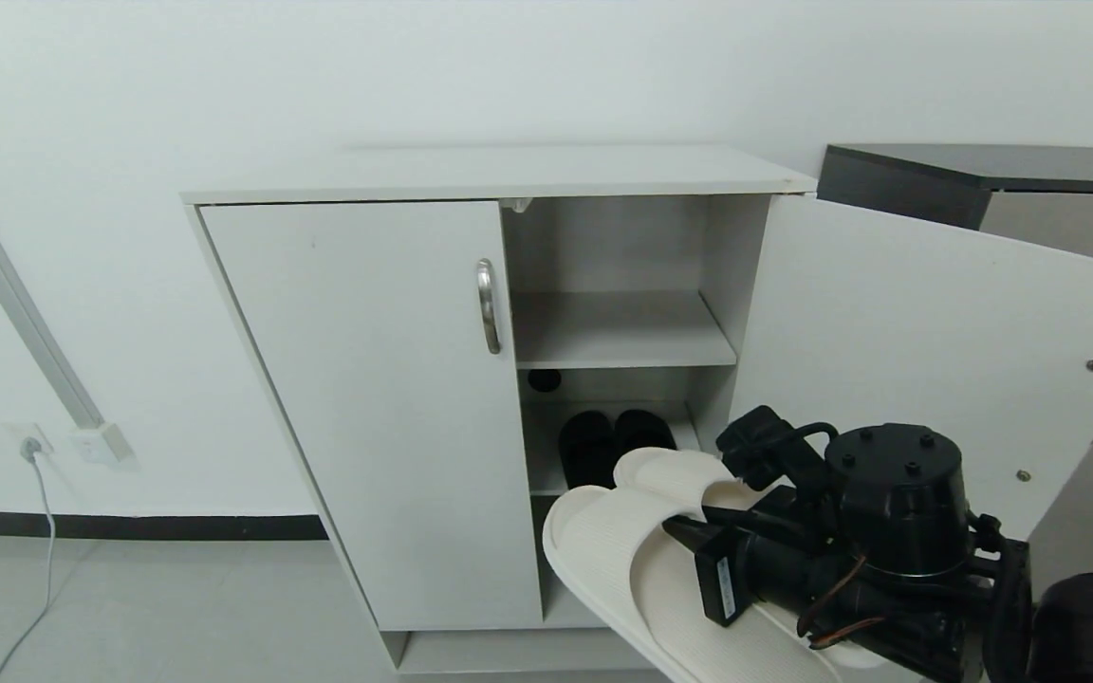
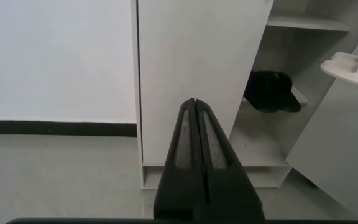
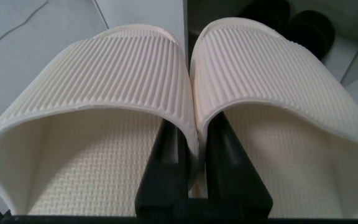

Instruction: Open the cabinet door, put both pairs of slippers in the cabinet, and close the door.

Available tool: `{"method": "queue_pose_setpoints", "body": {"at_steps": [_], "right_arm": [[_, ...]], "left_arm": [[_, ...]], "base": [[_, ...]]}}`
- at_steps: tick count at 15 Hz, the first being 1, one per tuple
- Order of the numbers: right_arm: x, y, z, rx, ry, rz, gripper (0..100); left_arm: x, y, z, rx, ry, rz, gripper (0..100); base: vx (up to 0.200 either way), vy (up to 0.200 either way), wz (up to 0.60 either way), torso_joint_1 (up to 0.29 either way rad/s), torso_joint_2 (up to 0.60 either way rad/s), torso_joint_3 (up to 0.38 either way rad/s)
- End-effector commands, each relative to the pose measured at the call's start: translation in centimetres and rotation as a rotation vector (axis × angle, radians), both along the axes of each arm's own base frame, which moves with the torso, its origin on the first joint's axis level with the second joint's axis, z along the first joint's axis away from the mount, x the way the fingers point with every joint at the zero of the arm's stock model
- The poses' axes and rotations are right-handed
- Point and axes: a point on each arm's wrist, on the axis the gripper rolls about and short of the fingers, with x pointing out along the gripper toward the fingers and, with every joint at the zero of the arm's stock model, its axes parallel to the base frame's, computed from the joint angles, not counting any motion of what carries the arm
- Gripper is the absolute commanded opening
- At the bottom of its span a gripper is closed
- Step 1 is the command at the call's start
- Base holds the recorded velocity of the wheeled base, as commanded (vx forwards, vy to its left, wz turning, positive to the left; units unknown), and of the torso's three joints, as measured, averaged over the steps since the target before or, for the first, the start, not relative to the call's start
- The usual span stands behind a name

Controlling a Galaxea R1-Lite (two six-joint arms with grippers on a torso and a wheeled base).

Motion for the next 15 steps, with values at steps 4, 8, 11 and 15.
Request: {"method": "queue_pose_setpoints", "body": {"at_steps": [4,8,11,15], "right_arm": [[1.7,5.4,-3.3,-0.057,-0.057,-0.189,0],[4.5,9.8,-0.8,-0.042,-0.094,-0.464,0],[4.7,10.8,2.0,-0.022,-0.114,-0.497,0],[5.6,11.0,5.6,0.041,-0.173,-0.585,0]], "left_arm": [[0.0,0.0,0.0,0.000,0.002,0.000,0],[0.0,0.0,0.0,0.000,0.002,0.000,0],[0.0,0.0,0.0,0.000,0.002,0.000,0],[0.0,0.0,0.0,0.000,0.002,0.000,0]], "base": [[0.000,0.000,0.00,-0.005,0.12,0.071],[0.000,0.000,0.00,0.001,0.01,0.003],[0.000,0.000,0.00,0.000,0.00,0.000],[0.000,0.000,0.00,0.000,0.00,0.000]]}}
